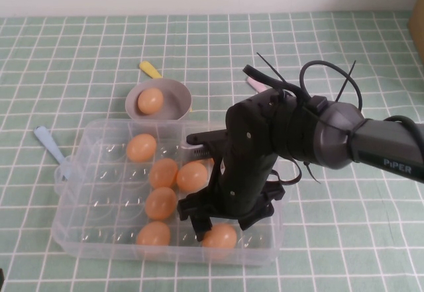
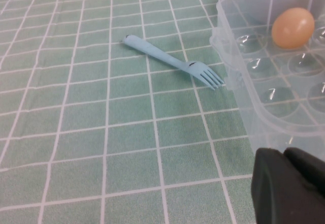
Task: Take an egg out of the egg box
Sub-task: Pick up the egg from the plastic box
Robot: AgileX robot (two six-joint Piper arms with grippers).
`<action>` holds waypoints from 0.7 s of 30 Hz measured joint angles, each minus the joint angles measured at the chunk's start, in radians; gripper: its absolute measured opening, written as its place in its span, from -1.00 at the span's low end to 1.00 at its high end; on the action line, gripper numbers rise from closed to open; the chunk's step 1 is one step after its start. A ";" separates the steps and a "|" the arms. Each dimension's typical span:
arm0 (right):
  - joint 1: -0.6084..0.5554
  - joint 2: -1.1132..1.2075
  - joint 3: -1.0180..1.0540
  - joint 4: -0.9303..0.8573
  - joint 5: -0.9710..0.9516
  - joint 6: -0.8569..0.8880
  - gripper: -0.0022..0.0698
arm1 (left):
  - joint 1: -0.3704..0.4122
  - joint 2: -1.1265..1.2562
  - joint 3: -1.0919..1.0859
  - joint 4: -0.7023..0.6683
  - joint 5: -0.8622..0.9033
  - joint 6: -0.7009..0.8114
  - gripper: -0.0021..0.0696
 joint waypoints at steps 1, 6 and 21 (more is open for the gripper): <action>0.000 0.000 0.000 0.000 0.000 0.000 0.66 | 0.000 0.000 0.000 0.000 0.000 0.000 -0.95; 0.000 0.002 -0.002 0.000 0.000 0.000 0.66 | 0.000 0.000 0.000 0.000 0.000 0.000 -0.95; 0.010 0.013 -0.036 0.032 0.049 -0.025 0.66 | 0.000 0.000 0.000 0.000 0.000 0.000 -0.95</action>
